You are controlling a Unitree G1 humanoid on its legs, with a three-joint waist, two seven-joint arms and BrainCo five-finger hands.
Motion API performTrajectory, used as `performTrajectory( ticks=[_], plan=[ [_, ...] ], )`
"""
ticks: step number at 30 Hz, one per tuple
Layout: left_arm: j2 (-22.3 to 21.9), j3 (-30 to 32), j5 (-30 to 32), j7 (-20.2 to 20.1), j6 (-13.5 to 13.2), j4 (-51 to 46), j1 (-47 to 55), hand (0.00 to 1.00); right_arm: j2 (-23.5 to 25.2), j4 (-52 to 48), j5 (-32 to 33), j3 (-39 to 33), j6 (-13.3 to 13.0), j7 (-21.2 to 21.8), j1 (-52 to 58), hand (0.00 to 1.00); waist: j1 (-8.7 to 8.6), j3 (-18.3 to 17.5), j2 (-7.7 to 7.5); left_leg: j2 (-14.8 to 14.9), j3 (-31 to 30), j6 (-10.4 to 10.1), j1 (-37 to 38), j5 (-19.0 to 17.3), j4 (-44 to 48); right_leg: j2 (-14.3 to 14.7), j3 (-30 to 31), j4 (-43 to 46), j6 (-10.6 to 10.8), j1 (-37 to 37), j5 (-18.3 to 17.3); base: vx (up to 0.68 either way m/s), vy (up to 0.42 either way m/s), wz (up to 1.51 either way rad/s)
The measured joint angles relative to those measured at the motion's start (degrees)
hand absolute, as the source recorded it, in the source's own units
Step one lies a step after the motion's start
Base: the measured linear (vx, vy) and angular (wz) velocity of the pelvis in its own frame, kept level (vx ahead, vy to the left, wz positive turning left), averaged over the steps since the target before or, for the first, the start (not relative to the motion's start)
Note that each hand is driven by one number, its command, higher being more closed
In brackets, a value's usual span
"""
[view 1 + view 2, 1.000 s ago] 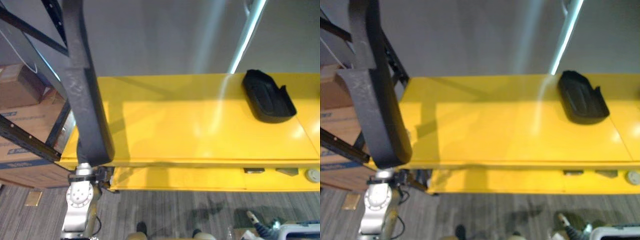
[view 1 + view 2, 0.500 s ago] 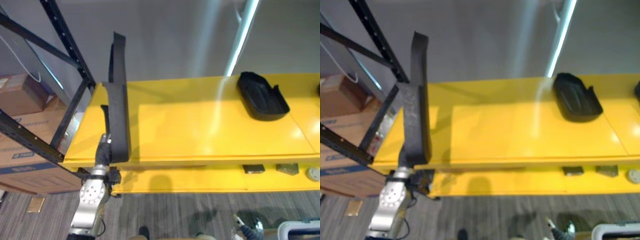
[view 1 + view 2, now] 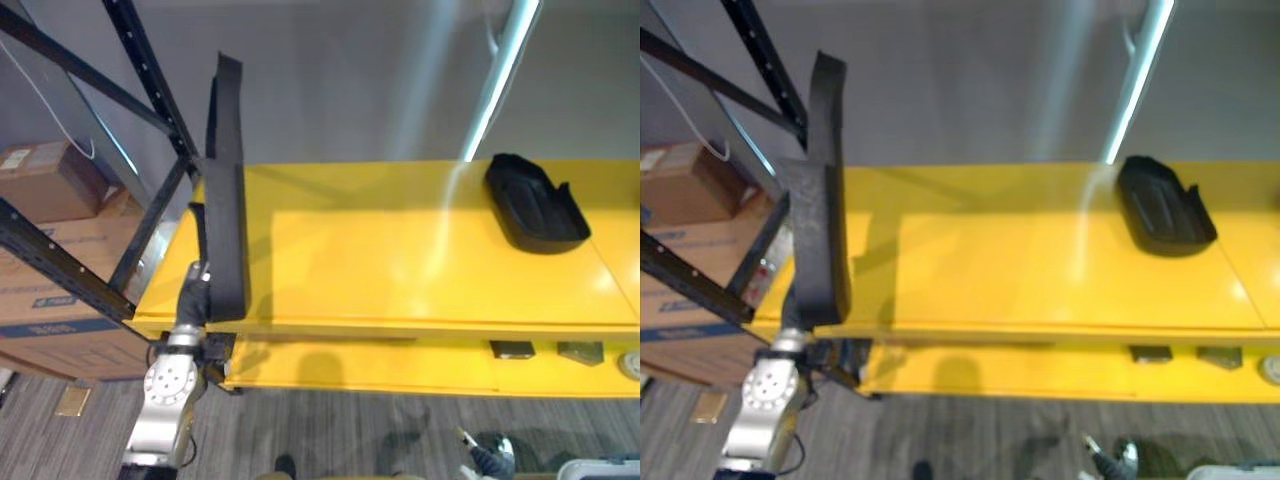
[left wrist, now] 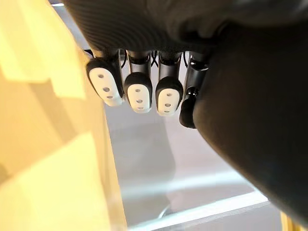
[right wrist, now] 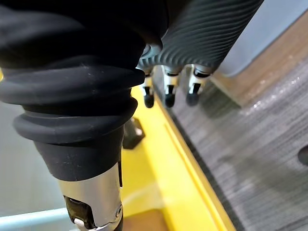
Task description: Walk over and take plastic housings, then place them on the shelf
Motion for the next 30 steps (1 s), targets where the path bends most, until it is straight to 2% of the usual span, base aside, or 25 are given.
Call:
performTrajectory(
  ticks=[1, 2, 4, 5, 8, 10, 11, 12, 17, 21, 24, 27, 30],
  plan=[
    [0.7, -1.3, 0.4, -0.2, 0.7, 0.0, -1.8, 1.0, -0.2, 0.0, 0.0, 0.0, 0.0, 0.1, 0.4, 0.0, 0.0, 0.0, 0.0, 0.0, 0.1, 0.0, -0.2, 0.1, 0.0, 0.0, 0.1, 0.0, 0.0, -0.2, 0.1, -0.04, 0.01, -0.07],
    [2.1, -4.4, 2.4, -0.3, 3.1, 0.1, -7.0, 1.0, -0.7, 0.0, 0.0, 0.0, 0.0, 0.4, 1.0, 0.0, -0.3, -0.1, 0.01, -0.1, 0.5, 0.2, -0.9, 0.2, 0.0, 0.0, 0.9, 0.0, -0.1, -0.9, 0.5, -0.05, 0.022, -0.18],
    [3.3, -7.0, 4.3, -0.6, 5.2, 1.3, -12.4, 1.0, -1.3, 0.0, 0.0, 0.3, 0.1, 0.7, 1.2, 0.0, -0.79, -0.1, 0.0, 0.0, 1.6, 0.2, -1.0, 0.3, 0.0, 0.0, 2.0, 0.0, -0.1, -1.7, 1.0, -0.06, 0.028, -0.27],
    [4.2, -9.2, 6.5, -0.5, 8.1, 4.0, -17.9, 1.0, -2.0, -0.1, 0.0, 1.5, 0.5, 1.1, 1.4, 0.0, -2.6, -0.1, 0.01, 0.0, 2.0, 0.3, -1.1, 0.3, 0.0, 0.0, 2.6, 0.0, 0.0, -2.1, 1.3, -0.05, 0.02, -0.22],
    [4.4, -11.4, 9.1, 0.4, 11.4, 12.7, -25.9, 1.0, -2.5, -0.2, 0.0, 2.9, 1.4, 1.1, 1.4, 0.0, -4.17, -0.4, 0.3, 0.1, 4.1, 0.3, -1.1, 0.3, 0.0, 0.4, 4.5, 0.0, -0.1, -3.8, 1.9, -0.03, 0.024, -0.39],
    [6.7, -13.5, 11.4, 2.4, 14.7, 22.6, -31.7, 1.0, -2.6, -0.4, -0.1, 3.9, 2.5, 1.3, 1.5, 0.0, -7.43, -0.2, 0.55, 0.2, 5.0, 0.3, -0.9, 0.5, 0.0, 0.8, 5.4, -0.2, -0.3, -4.4, 2.4, -0.02, -0.007, -0.26],
    [7.2, -13.8, 11.9, 2.7, 15.4, 24.3, -32.8, 1.0, -2.7, -0.4, -0.6, 3.8, 2.5, 1.3, 1.6, 0.0, -8.03, -0.1, 0.66, 0.3, 5.3, 0.3, -0.9, 0.5, 0.0, 0.9, 5.7, -0.2, -0.3, -4.6, 2.4, -0.02, -0.012, -0.22],
    [8.1, -14.8, 13.0, 3.9, 17.1, 26.4, -34.5, 1.0, -2.8, -0.3, -0.6, 3.8, 2.6, 1.4, 1.9, 0.0, -8.78, 0.4, 0.86, 0.6, 5.9, 0.2, -1.0, 0.6, 0.0, 1.2, 6.5, -0.1, -0.5, -5.0, 2.7, -0.02, -0.016, -0.23],
    [8.4, -17.7, 13.6, 6.7, 22.1, 28.7, -43.0, 1.0, -3.7, -0.5, -0.6, 3.8, 2.6, 2.4, 2.3, 0.0, -9.86, 3.4, 1.44, 1.0, 6.5, 0.0, -2.0, 1.1, 0.1, 1.7, 7.9, 0.7, -0.6, -7.0, 2.9, -0.02, -0.009, -0.09],
    [8.4, -17.9, 15.6, 10.1, 26.2, 32.1, -47.4, 1.0, -4.1, -2.3, -0.4, 3.9, 2.3, 2.6, 0.8, 0.0, -11.39, 6.0, 2.06, 1.2, 7.8, 0.0, -2.8, 1.2, 0.1, 1.9, 9.4, 1.8, -0.6, -9.2, 3.0, -0.01, 0.005, -0.15],
    [8.8, -17.7, 15.8, 13.2, 28.3, 36.0, -49.2, 1.0, -4.2, -2.8, 0.7, 4.0, 2.1, 2.7, 0.1, 0.0, -12.71, 7.6, 2.35, 1.2, 8.0, 0.0, -3.6, 1.5, 0.3, 2.0, 10.1, 2.5, -0.6, -10.7, 3.0, 0.01, 0.007, -0.1],
    [8.8, -17.0, 15.8, 15.6, 29.3, 36.9, -50.0, 1.0, -4.6, -3.1, 1.0, 5.4, 2.0, 2.8, 0.0, 0.0, -12.76, 9.7, 2.52, 1.2, 8.1, 0.1, -3.8, 1.7, 0.4, 2.0, 10.7, 3.3, -0.7, -11.6, 2.9, 0.01, 0.003, -0.08],
    [8.8, -15.3, 15.8, 16.1, 30.4, 37.2, -50.5, 1.0, -4.5, -3.2, 2.0, 6.3, 1.8, 2.8, -0.6, 0.0, -12.8, 11.4, 2.61, 1.1, 8.1, 0.1, -4.0, 1.8, 0.4, 2.0, 10.8, 4.2, -1.1, -12.3, 2.6, 0.0, 0.0, 0.0]
  ],
)
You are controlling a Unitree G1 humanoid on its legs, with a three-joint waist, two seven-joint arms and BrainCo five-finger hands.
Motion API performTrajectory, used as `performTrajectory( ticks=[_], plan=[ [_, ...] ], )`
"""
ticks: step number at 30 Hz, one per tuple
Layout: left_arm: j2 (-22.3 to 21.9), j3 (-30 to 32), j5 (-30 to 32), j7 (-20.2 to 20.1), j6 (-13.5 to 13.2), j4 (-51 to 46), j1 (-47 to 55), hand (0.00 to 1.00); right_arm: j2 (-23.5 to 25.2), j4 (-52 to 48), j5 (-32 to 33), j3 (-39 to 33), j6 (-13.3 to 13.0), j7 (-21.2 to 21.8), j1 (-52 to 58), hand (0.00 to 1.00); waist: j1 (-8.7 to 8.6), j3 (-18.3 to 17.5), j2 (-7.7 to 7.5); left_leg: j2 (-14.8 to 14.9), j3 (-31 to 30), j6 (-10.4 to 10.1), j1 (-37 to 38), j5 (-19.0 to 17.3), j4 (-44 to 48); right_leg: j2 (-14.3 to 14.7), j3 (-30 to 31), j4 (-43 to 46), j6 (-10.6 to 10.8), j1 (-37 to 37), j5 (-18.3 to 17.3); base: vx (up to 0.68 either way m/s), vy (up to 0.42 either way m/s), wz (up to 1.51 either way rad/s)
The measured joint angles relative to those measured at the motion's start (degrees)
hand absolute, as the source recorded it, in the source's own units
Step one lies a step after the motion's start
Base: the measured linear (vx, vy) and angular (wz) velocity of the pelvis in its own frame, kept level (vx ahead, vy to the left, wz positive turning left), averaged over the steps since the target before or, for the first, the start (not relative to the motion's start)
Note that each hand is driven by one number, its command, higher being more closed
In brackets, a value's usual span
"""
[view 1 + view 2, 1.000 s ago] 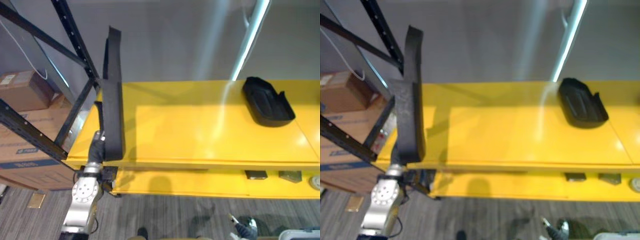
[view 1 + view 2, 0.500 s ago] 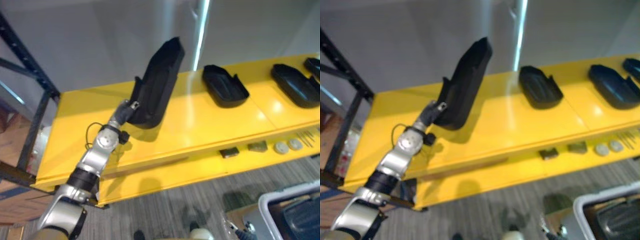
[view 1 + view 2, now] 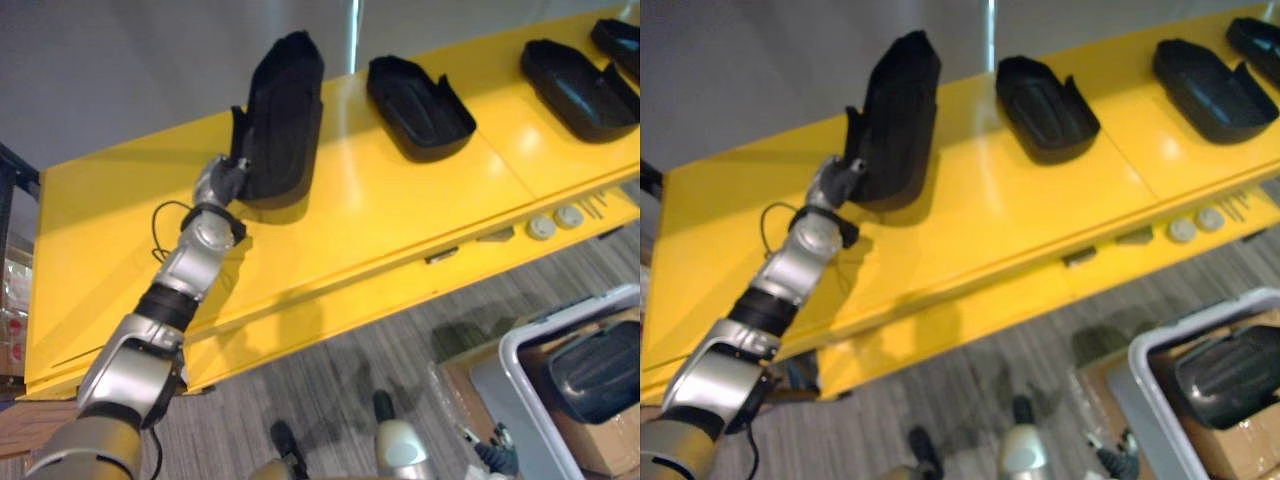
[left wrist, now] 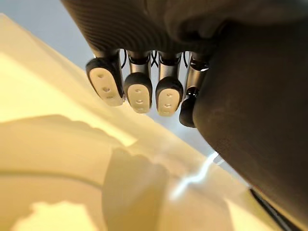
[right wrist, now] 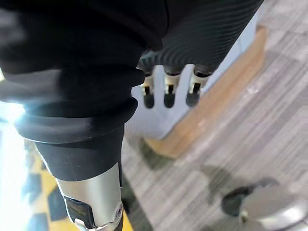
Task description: Walk over and take plastic housings, then place them on the shelf
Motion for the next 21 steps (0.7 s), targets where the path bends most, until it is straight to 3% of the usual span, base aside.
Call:
performTrajectory(
  ticks=[8, 12, 21],
  plan=[
    [0.1, 4.7, -3.8, 4.8, 1.8, 2.8, -0.4, 1.0, -0.1, -2.4, 2.7, 3.8, -2.0, -0.1, -1.4, 0.0, 0.01, 2.6, 0.35, -0.1, 0.5, 0.2, -2.0, 0.7, 0.0, -0.1, 0.9, 4.6, -0.3, -4.5, -1.6, 0.0, -0.003, -0.02],
    [0.1, 11.3, -5.9, 8.3, 0.3, 4.8, -0.4, 1.0, -0.1, -3.6, 3.4, 5.0, -2.0, -0.2, -1.4, 0.0, 0.04, 4.8, 0.39, -0.3, 1.5, 0.3, -1.9, 0.8, 0.0, -0.4, 1.8, 7.7, -0.2, -6.4, -3.0, -0.01, -0.003, -0.09],
    [0.0, 12.5, -5.2, 6.1, -3.2, 5.0, -0.4, 1.0, -0.1, -6.0, 5.9, 6.9, -3.4, -0.1, -1.0, 0.0, 0.81, 5.1, 0.43, -0.7, 1.6, 0.2, -2.0, 0.8, 0.0, -1.5, 1.6, 12.9, -0.5, -8.6, -6.2, 0.03, -0.009, 0.03]
  ],
)
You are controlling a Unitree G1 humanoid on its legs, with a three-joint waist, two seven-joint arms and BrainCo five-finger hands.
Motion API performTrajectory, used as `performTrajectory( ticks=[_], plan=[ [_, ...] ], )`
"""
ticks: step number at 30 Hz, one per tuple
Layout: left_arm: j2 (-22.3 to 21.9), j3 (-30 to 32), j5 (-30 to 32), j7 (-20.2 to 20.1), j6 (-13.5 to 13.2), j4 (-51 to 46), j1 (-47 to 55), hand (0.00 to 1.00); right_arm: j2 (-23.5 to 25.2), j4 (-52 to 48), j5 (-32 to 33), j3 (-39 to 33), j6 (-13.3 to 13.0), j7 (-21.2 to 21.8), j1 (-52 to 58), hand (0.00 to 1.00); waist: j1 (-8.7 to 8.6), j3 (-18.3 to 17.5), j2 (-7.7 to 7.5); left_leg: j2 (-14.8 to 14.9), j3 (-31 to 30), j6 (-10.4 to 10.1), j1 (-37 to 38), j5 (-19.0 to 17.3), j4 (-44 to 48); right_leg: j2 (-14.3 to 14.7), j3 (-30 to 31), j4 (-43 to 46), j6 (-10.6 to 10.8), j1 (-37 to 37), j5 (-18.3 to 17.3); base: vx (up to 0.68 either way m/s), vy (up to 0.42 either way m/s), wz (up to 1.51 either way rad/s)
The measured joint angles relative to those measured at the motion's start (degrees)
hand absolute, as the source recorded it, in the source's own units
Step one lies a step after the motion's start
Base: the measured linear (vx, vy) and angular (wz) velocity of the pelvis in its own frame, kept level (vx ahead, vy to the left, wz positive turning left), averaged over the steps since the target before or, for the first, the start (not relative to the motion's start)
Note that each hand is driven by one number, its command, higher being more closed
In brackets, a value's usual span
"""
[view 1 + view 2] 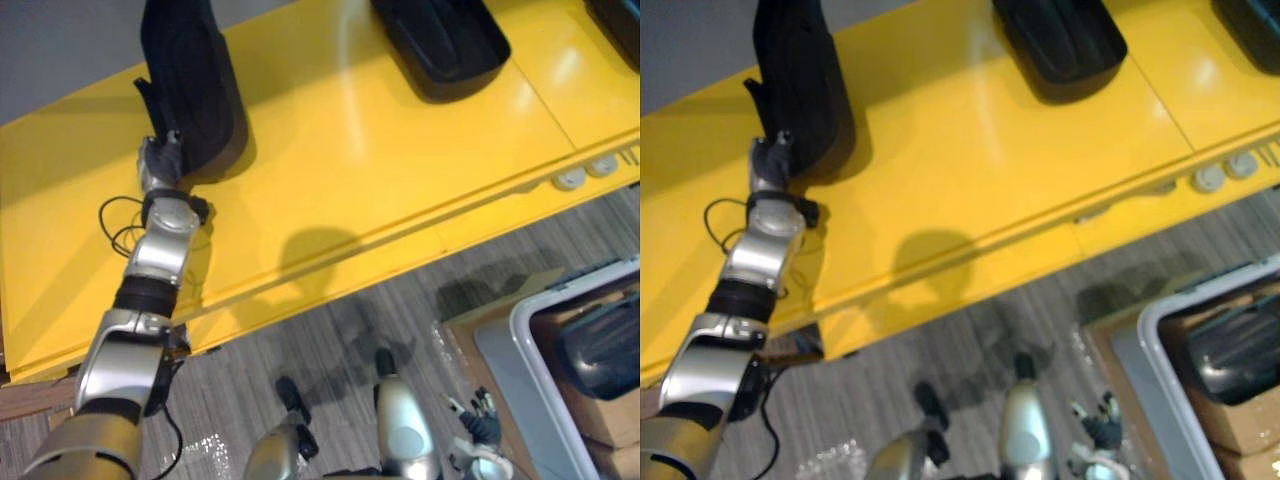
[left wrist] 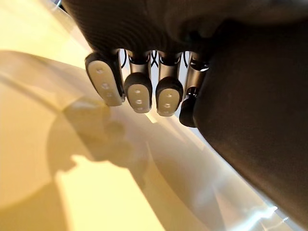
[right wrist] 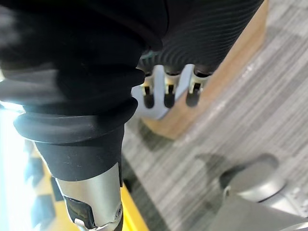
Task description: Walk over and take plastic housings, then place them on the shelf
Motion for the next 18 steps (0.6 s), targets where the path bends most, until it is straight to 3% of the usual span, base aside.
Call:
performTrajectory(
  ticks=[5, 11, 18],
  plan=[
    [-0.2, 0.6, 3.8, -2.8, -0.8, 0.0, 0.1, 1.0, -0.2, -0.6, 0.1, 1.1, -0.1, -0.1, 0.2, 0.0, 0.55, 0.2, 0.4, -0.1, 0.1, 0.0, 0.0, -0.1, 0.0, -0.6, 0.1, 2.1, 0.1, -1.1, -1.3, 0.0, -0.006, 0.0],
    [0.4, -1.8, 14.2, -8.2, -0.7, 0.0, 0.3, 1.0, -0.7, -1.5, 0.2, 1.6, -0.1, 0.0, 1.0, 0.0, 0.88, 0.5, 0.94, -0.3, 0.2, 0.2, -0.4, -0.8, 1.7, -1.0, 0.3, 4.0, 0.1, -1.6, -2.3, 0.0, 0.0, 0.0],
    [4.1, -8.6, 18.6, -12.6, 1.7, -3.7, 0.3, 1.0, -2.4, -0.2, 1.7, 1.3, -0.2, 1.1, 1.2, 0.0, -0.09, 1.6, 3.45, -0.5, -0.1, 0.4, -0.9, -2.0, 4.3, -1.4, 0.0, 3.7, 0.3, -0.6, -2.3, 0.0, -0.003, 0.03]
  ],
)
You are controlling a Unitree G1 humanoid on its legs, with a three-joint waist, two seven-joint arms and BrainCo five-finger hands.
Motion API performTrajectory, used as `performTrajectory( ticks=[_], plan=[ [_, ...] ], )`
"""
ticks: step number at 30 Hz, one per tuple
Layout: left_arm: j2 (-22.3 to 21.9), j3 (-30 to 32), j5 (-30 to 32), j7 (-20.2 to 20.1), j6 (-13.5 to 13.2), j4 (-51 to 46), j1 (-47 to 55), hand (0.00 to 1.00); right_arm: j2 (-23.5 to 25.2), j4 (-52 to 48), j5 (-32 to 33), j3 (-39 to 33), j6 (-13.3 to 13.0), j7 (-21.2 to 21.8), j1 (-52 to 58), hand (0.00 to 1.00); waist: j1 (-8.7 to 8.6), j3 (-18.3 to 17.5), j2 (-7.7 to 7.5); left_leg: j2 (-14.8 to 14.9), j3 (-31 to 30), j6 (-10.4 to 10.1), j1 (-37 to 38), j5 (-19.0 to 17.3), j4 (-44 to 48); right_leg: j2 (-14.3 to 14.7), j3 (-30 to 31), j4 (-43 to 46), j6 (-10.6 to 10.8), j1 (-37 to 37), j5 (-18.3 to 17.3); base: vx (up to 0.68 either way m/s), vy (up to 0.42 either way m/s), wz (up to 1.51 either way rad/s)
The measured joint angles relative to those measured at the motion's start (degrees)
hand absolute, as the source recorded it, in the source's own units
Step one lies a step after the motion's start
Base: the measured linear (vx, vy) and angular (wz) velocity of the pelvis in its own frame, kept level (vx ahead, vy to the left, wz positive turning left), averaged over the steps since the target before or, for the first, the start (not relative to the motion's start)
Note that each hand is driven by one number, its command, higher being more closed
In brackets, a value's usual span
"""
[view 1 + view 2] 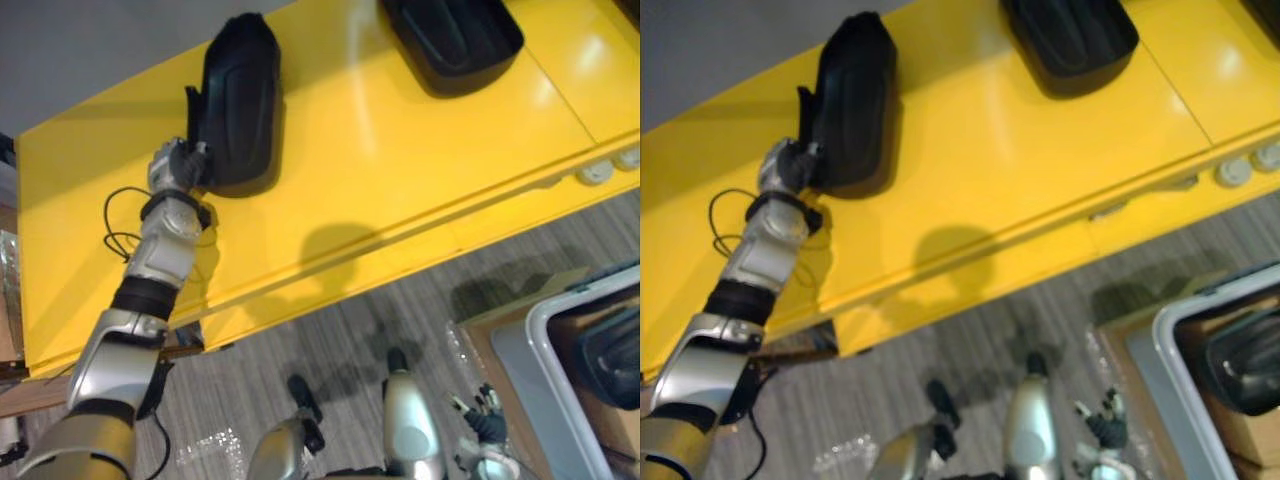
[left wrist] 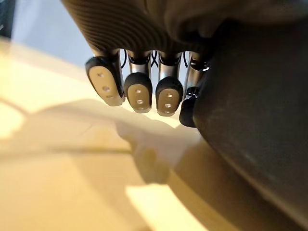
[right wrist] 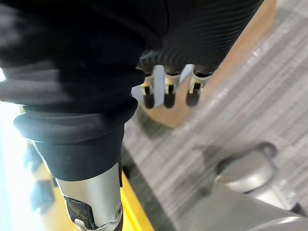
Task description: Walk over and take plastic housings, then place them on the shelf
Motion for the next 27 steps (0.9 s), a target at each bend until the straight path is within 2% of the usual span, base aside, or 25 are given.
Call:
performTrajectory(
  ticks=[7, 8, 11, 14, 18, 20, 22, 24, 25, 26, 27],
  plan=[
    [1.3, -2.4, 0.1, -1.4, 4.3, -3.5, 0.0, 1.0, 0.0, 0.7, 0.1, -0.1, 0.0, -0.1, 0.0, 0.0, -0.71, 0.2, 0.46, -0.2, 0.1, 0.1, -0.1, -0.1, -0.1, 0.1, 0.1, -1.8, 0.5, 0.3, 0.8, 0.0, 0.001, -0.01],
    [1.3, -2.4, 0.1, -1.4, 4.5, -3.6, 0.0, 0.0, 0.0, 0.7, 0.1, -0.1, 0.0, -0.2, 0.0, 0.0, -0.71, 0.2, 0.5, -0.2, 0.2, 0.1, -0.1, -0.1, -0.1, 0.1, 0.2, -1.9, 0.5, 0.3, 0.9, 0.01, 0.001, -0.04],
    [1.3, -2.4, 0.0, -1.3, 5.7, -3.6, 0.1, 0.0, 0.0, 0.7, 0.1, -0.1, 0.0, -0.3, 0.0, 0.0, -0.74, 0.2, 0.58, -0.2, 0.3, 0.1, -0.2, -0.1, -0.1, 0.1, 0.3, -2.0, 0.5, 0.3, 0.9, 0.0, 0.0, 0.0],
    [1.4, -2.1, -0.1, 0.0, 5.6, -3.6, 0.8, 0.0, 0.0, 0.6, 0.2, 0.0, -0.2, -0.3, 0.0, 0.0, -0.63, 0.4, 1.01, -0.2, 1.0, 0.1, -0.3, -0.1, -0.1, 0.0, 0.8, -1.8, 0.5, -0.4, 0.9, 0.01, -0.005, -0.08],
    [1.3, -1.1, -0.6, 4.0, 5.2, -3.6, 1.9, 0.0, 0.2, 0.4, 0.7, 0.1, -1.1, -0.3, 0.0, 0.0, -0.64, 0.5, 1.77, -0.2, 1.5, 0.1, -1.2, 0.0, 0.5, -0.2, 1.7, -0.4, 0.4, -1.8, 0.8, 0.02, -0.014, -0.06],
    [1.2, -0.4, -4.0, 7.2, 3.2, -3.6, 2.5, 0.0, 0.4, -0.5, 0.8, 0.3, -1.7, -0.6, 0.4, 0.0, -0.6, 0.5, 1.77, -0.1, 1.6, 0.1, -1.2, 0.0, 0.8, -0.3, 1.8, 0.4, 0.4, -2.1, 0.4, -0.01, -0.018, 0.0],
    [-0.6, 2.9, -10.5, 13.6, -2.7, -3.7, 2.8, 0.0, 0.4, -2.4, 0.5, 0.6, -3.1, -2.3, 1.4, 0.0, -0.38, 0.5, 1.77, -0.2, 1.4, 0.1, -1.2, -0.1, 0.8, -0.7, 1.4, 1.5, 0.2, -2.6, -0.6, -0.03, -0.035, 0.09],
    [-0.8, 3.6, -13.1, 17.5, -6.7, -3.9, 2.9, 0.0, 0.4, -3.2, -0.1, 0.6, -3.9, -3.7, 1.5, 0.0, -0.28, 0.5, 1.77, -0.3, 1.4, 0.1, -1.3, -0.1, 0.8, -0.9, 1.4, 2.4, 0.3, -3.0, -1.1, -0.02, -0.027, 0.05],
    [-0.8, 4.6, -14.3, 21.6, -10.7, -4.5, 2.9, 0.0, 0.3, -4.1, -0.6, 0.7, -5.0, -5.2, 1.7, 0.0, -0.29, 0.5, 1.77, -0.5, 1.4, 0.1, -1.2, -0.1, 0.8, -1.1, 1.4, 3.0, 0.4, -3.2, -1.4, -0.01, -0.021, 0.04],
    [-0.8, 5.3, -14.4, 22.7, -12.0, -5.1, 2.9, 0.0, 0.3, -4.6, -0.9, 0.7, -5.2, -5.8, 1.8, 0.0, -0.28, 0.5, 1.77, -0.6, 1.3, 0.1, -1.1, -0.1, 0.8, -1.1, 1.4, 3.2, 0.4, -3.1, -1.4, 0.0, -0.021, 0.05],
    [-0.8, 7.0, -14.6, 24.8, -14.6, -6.7, 2.9, 0.0, 0.3, -5.1, -1.9, 0.8, -6.0, -6.9, 1.9, 0.0, -0.13, 0.5, 1.77, -0.6, 1.3, 0.1, -1.1, -0.1, 0.8, -1.2, 1.3, 3.3, 0.4, -3.1, -1.5, 0.0, 0.0, 0.0]
  ],
)
